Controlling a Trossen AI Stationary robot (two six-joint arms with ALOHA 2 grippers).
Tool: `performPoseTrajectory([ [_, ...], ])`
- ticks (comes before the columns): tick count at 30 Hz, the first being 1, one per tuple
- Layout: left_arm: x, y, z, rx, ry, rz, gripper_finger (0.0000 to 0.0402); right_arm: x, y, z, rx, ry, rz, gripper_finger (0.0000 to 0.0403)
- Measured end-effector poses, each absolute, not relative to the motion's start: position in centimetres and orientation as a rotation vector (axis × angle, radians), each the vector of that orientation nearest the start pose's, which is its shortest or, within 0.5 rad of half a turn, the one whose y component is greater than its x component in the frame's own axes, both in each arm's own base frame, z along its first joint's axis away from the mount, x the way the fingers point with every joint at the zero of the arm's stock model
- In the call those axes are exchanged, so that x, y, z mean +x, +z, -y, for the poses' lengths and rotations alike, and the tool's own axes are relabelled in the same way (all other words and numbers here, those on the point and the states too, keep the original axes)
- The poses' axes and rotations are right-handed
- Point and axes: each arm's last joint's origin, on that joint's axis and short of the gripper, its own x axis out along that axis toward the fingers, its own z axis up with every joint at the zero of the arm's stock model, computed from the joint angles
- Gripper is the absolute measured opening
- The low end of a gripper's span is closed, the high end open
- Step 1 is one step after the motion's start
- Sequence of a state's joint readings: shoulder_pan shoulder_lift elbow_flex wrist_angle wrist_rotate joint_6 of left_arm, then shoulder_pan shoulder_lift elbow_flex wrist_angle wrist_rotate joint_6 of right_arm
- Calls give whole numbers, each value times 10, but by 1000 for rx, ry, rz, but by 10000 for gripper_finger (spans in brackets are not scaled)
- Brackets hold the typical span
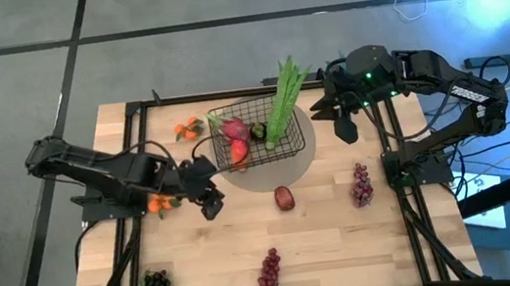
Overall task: Build produce basket
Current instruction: Put the apple into the wire basket
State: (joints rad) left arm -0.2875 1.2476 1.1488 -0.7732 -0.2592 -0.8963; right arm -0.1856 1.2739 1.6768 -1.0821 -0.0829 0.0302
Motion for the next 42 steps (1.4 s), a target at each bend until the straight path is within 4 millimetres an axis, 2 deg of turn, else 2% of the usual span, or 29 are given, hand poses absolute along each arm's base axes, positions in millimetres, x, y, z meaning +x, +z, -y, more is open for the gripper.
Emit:
performPoseTrajectory([
  [8,235,316,76,-611,338,-777,194,217,444,29,429,-43,-707,103],
  [13,234,316,80,-598,330,-775,194,225,434,13,554,-117,-798,103],
  [21,233,316,80,-574,367,-751,194,263,399,-14,705,-323,-973,103],
  [28,233,315,77,-510,401,-740,194,298,363,-40,748,-335,-1148,103],
  [37,231,314,75,-354,379,-770,194,329,323,-51,867,-427,-1289,103],
  [42,231,314,75,-292,349,-783,194,340,306,-56,916,-386,-1386,103],
])
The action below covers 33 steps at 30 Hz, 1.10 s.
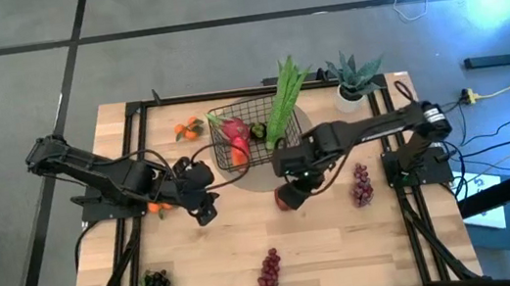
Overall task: Build produce basket
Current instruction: Put the apple into the wire basket
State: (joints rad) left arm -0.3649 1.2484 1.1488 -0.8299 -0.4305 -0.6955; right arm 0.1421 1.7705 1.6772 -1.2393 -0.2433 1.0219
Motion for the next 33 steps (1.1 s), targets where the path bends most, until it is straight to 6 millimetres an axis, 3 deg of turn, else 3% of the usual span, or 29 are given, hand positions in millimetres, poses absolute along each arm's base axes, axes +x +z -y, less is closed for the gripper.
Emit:
performPoseTrajectory([
  [8,231,314,75,-270,336,-787,194,347,294,-58,952,-395,-1432,103],
  [17,232,314,76,-274,333,-780,194,350,294,-56,905,-434,-1371,103],
  [33,232,314,76,-274,334,-780,194,359,297,-57,878,-349,-1284,103],
])
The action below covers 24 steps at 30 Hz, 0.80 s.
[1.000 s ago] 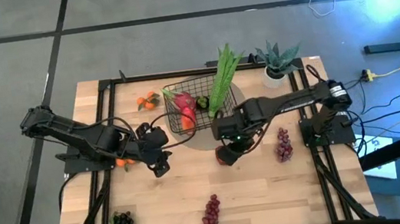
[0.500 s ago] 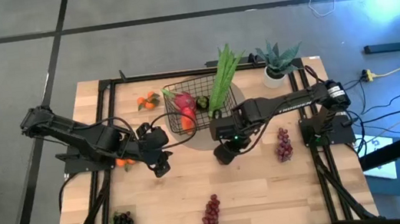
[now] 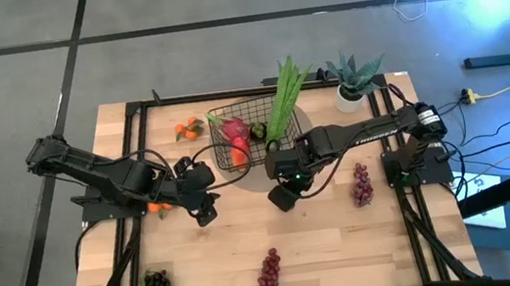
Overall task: Build produce basket
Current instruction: Put the apple into the wire basket
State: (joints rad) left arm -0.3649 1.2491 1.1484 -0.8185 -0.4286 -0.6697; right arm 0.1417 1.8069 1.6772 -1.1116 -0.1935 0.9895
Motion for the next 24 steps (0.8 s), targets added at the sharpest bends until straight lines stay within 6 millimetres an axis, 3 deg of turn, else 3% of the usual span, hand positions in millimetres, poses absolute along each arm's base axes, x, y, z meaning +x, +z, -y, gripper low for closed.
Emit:
performPoseTrajectory([
  [11,232,314,76,-274,333,-779,194,367,289,-61,868,-472,-1206,113],
  [24,232,315,76,-277,332,-775,194,388,243,-61,885,-614,-1272,281],
])
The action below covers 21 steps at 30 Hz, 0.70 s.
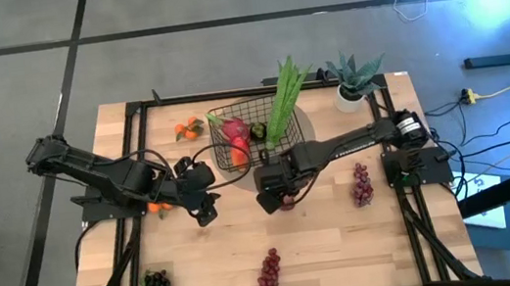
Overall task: Build produce basket
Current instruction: Put the apple into the wire basket
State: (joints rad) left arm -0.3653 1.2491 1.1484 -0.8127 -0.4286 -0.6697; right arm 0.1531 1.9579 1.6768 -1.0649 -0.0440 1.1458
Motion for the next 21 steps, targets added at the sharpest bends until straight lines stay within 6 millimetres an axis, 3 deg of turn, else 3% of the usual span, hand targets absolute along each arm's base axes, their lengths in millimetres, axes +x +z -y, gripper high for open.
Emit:
performPoseTrajectory([
  [7,232,315,76,-277,332,-774,194,395,222,-60,846,-669,-1304,321],
  [21,232,315,76,-277,332,-775,194,410,174,-59,821,-701,-1401,324],
])
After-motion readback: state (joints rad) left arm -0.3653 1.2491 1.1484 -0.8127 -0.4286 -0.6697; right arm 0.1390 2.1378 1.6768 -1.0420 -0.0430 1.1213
